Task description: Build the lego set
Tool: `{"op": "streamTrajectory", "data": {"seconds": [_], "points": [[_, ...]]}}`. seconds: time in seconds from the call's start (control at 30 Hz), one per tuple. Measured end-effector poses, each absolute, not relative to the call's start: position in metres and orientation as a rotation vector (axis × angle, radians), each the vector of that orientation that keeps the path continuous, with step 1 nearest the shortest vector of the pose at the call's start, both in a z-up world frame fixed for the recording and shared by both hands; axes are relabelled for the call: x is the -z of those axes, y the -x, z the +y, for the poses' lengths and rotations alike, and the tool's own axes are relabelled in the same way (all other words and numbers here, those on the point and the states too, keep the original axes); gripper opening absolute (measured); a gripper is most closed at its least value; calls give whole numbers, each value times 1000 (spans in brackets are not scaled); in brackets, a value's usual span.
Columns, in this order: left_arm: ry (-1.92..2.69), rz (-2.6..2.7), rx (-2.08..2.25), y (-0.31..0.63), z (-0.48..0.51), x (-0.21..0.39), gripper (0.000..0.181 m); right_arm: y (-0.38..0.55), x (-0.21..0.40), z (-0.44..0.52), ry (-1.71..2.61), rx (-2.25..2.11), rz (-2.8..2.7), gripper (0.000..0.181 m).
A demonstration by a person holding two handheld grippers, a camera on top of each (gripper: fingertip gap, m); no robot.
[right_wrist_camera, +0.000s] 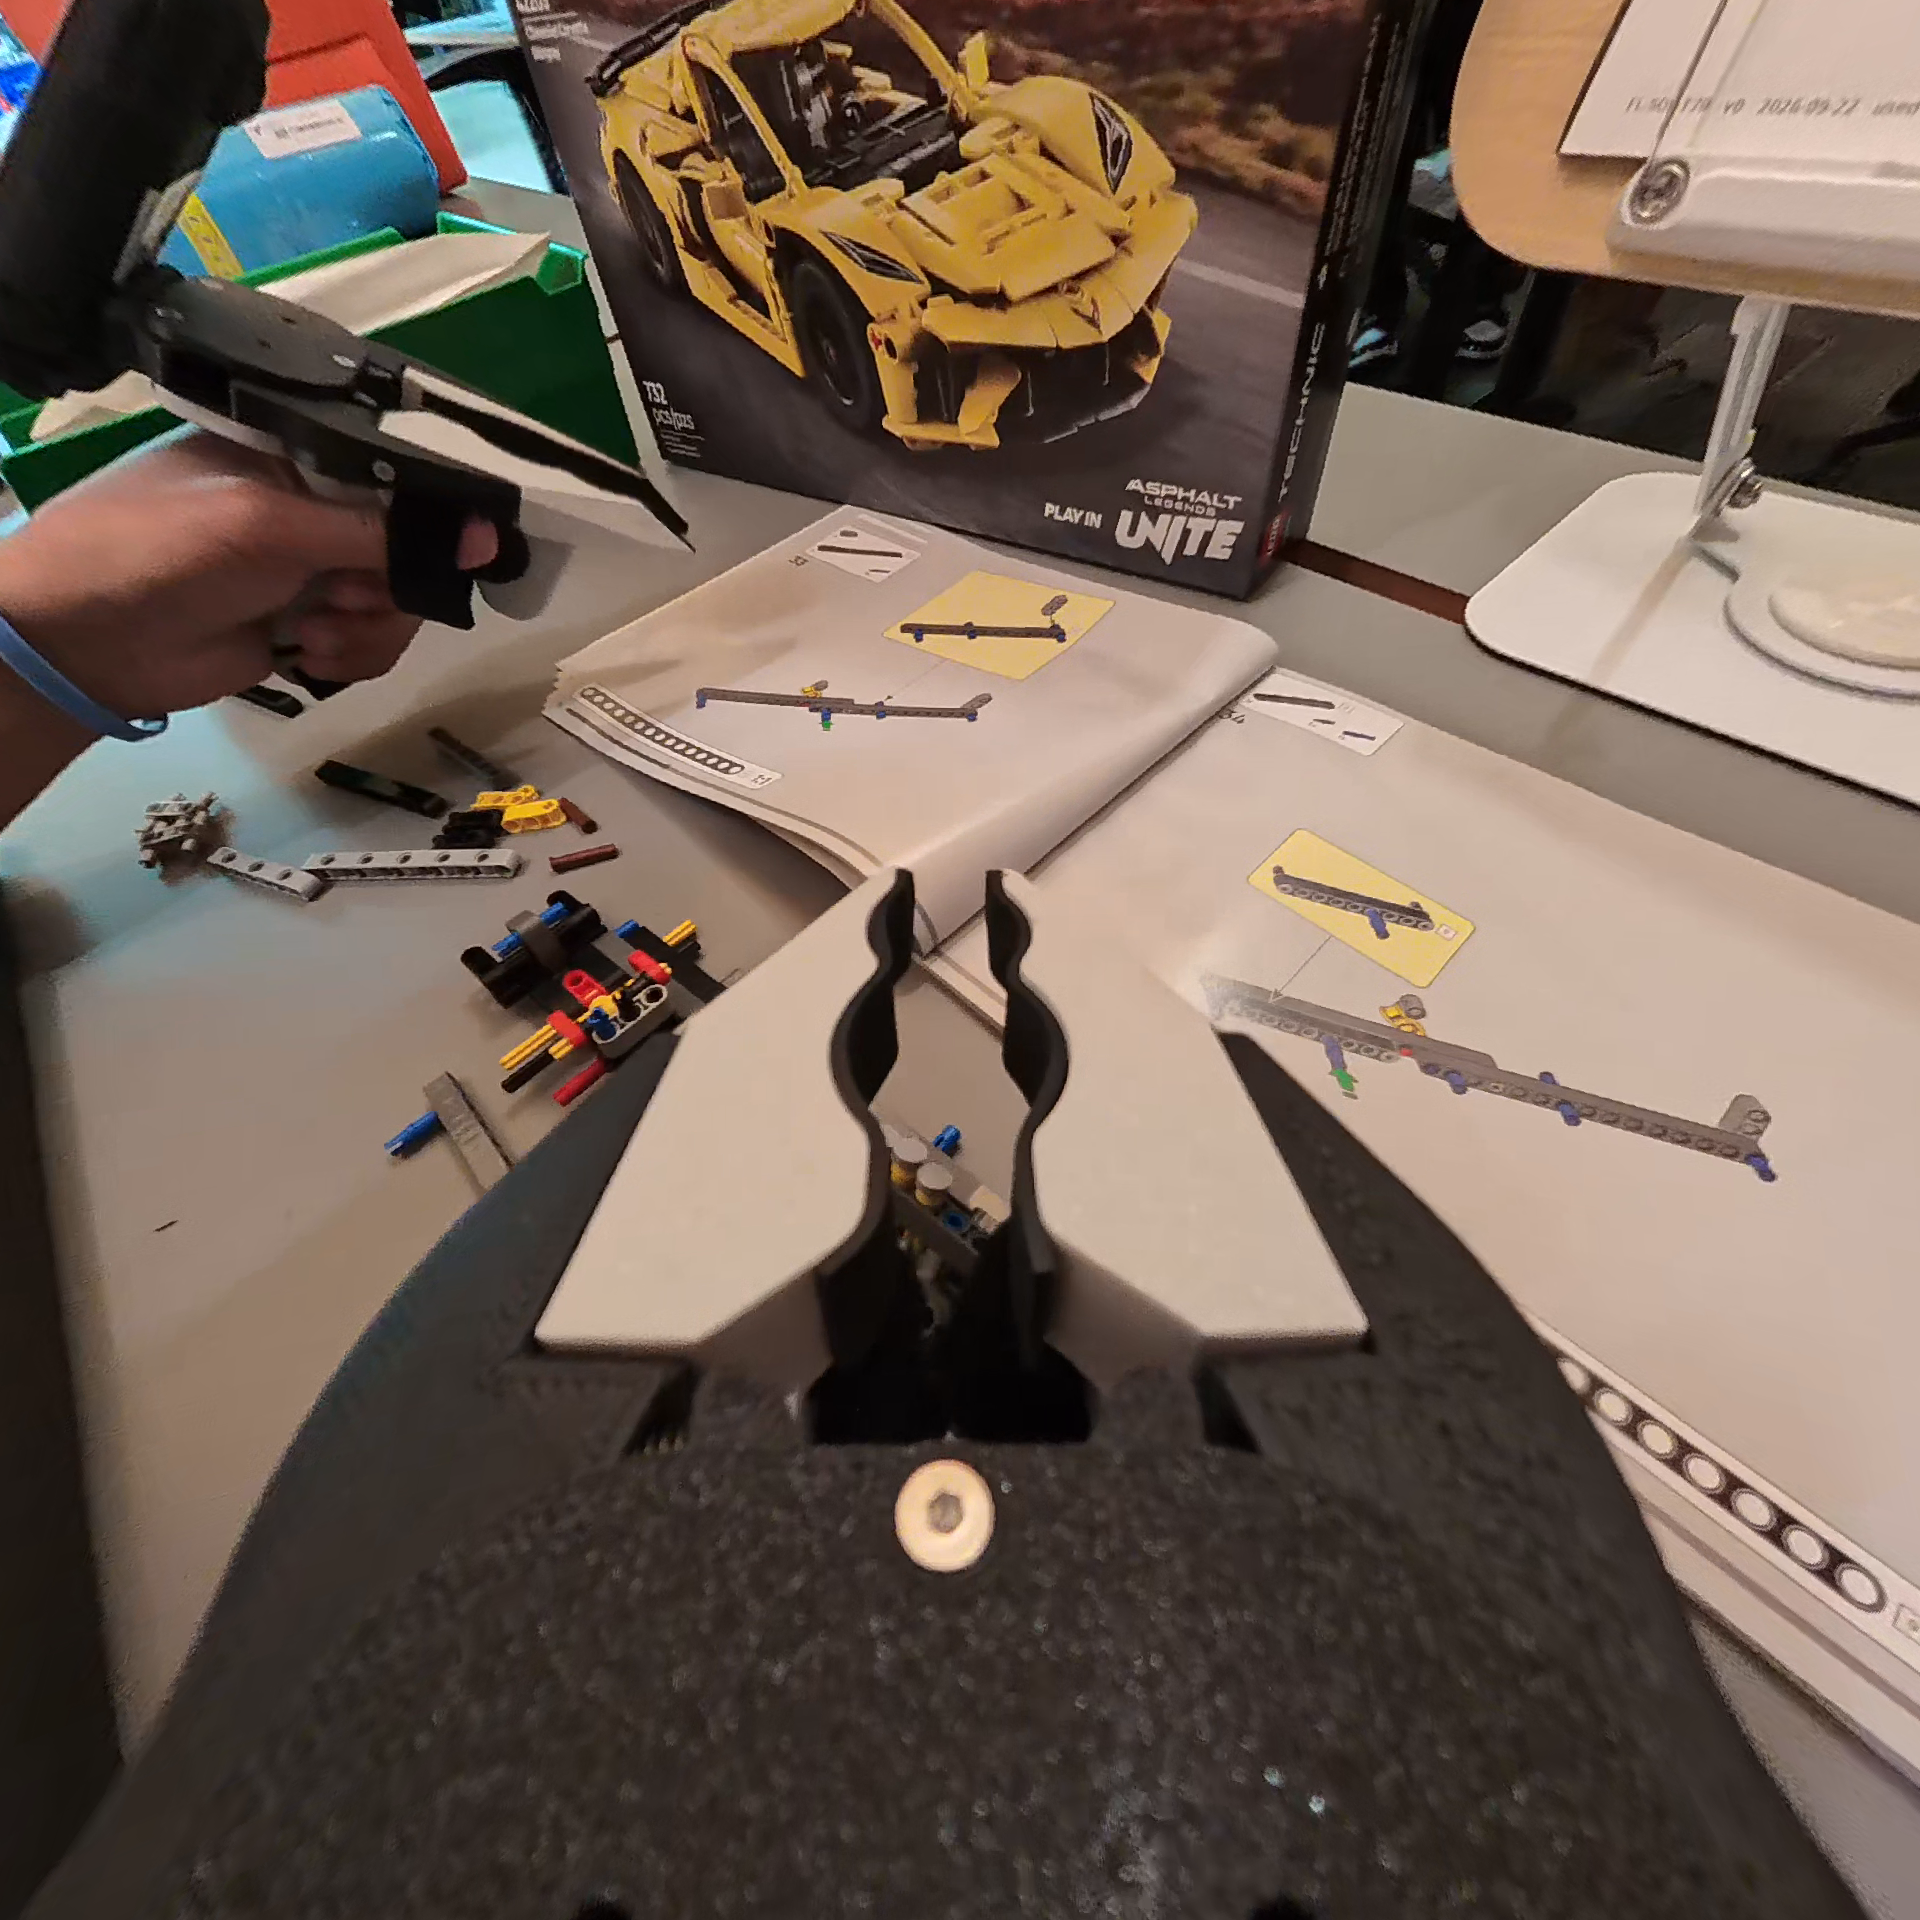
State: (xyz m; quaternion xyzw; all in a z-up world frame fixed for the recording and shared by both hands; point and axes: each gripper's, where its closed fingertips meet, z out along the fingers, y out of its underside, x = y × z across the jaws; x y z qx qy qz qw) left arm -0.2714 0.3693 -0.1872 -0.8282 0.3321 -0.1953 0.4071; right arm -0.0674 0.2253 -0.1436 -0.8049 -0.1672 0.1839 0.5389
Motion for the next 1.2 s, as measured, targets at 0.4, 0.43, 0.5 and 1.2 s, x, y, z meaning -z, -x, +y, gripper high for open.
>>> {"op": "streamTrajectory", "data": {"seconds": [0.4, 0.43, 0.5, 1.2], "points": [[2072, 850, 502, 269, 369, 185, 26, 65, 146, 225, 1921, -445, -397, 12], [2071, 851, 502, 269, 369, 186, 26, 65, 147, 225, 1926, -446, -399, 12], [2077, 853, 502, 269, 370, 187, 26, 65, 148, 226, 1931, -448, -398, 12], [2006, 948, 452, 250, 359, 183, 25, 66, 206, 102, 2162, -394, -647, 24]]}}
